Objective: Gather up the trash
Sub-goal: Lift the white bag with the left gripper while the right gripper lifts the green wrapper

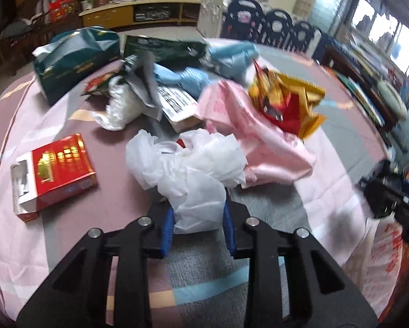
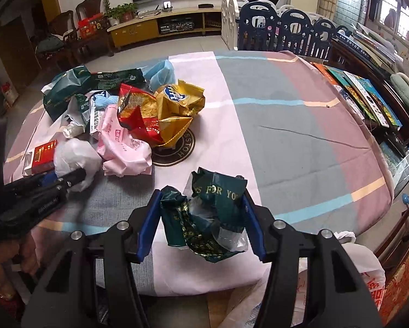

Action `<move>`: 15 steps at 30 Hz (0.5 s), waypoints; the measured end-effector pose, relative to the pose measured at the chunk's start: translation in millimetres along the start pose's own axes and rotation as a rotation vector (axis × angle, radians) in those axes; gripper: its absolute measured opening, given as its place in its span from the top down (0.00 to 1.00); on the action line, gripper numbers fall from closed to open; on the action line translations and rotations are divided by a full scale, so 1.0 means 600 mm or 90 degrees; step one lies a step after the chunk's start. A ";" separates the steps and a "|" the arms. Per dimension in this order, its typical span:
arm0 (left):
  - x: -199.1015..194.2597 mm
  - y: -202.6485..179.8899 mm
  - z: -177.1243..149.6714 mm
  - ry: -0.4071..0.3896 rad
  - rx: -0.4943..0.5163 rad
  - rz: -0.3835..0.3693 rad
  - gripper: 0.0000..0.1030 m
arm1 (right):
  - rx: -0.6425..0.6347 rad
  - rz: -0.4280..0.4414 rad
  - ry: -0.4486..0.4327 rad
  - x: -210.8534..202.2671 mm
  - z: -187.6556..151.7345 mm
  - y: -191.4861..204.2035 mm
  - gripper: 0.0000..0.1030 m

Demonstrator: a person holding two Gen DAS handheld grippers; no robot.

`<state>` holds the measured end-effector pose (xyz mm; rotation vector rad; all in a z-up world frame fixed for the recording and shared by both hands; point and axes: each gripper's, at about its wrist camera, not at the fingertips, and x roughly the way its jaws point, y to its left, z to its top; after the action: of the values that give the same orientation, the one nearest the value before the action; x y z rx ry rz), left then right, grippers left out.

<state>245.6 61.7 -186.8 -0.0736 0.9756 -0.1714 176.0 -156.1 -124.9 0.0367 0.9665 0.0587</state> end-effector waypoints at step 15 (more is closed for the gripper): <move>-0.060 0.070 -0.044 0.027 -0.136 -0.110 0.19 | -0.020 0.015 0.038 0.021 -0.022 0.035 0.45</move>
<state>208.7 109.5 -178.0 -0.3525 1.0272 -0.2268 171.4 -134.0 -141.7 0.0172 1.0243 0.0979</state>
